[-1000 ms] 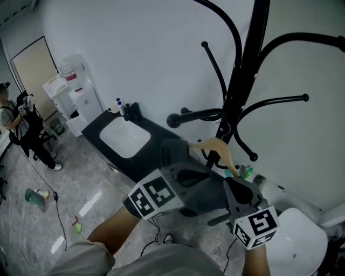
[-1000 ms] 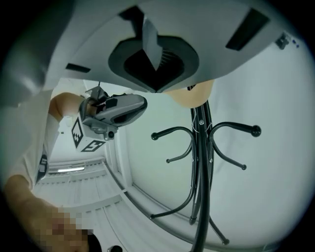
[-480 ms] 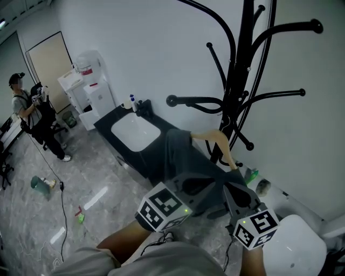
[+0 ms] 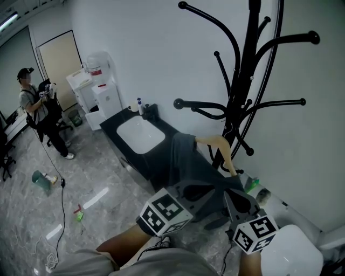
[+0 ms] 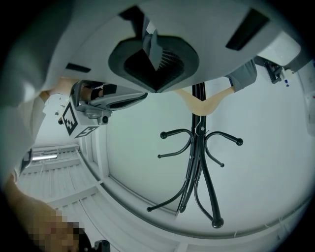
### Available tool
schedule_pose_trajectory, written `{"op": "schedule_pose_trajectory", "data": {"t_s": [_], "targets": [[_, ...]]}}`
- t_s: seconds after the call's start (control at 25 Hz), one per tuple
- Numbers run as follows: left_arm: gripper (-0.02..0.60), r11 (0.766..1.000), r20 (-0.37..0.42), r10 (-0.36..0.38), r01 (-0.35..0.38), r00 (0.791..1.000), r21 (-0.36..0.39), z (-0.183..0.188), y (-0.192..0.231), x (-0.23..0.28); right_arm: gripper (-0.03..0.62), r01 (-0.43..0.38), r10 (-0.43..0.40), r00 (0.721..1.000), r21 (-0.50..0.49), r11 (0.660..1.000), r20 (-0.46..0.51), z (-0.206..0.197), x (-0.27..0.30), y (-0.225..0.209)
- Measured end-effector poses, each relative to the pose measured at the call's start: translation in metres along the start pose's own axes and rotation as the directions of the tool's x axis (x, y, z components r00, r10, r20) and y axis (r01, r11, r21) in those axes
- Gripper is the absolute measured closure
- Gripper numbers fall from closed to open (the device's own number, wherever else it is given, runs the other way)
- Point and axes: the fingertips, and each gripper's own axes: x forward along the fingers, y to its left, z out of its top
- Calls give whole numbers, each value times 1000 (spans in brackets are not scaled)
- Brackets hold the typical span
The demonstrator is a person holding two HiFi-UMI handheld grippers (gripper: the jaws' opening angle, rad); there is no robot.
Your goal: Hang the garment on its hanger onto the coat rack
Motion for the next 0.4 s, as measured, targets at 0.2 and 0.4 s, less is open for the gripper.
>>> {"op": "schedule_pose_trajectory", "data": {"t_s": [0.2,0.4], "targets": [[577,1000,2,1,-1,1000,-5,3,-2,0,579,-1,1,1000,-1,1000,-3,3,-2,0],[577,1000,3,-1,1,1000,-4,-2,-1,4,579,1,-1,1000,2,1000,-3,-3,-1,-5]]}}
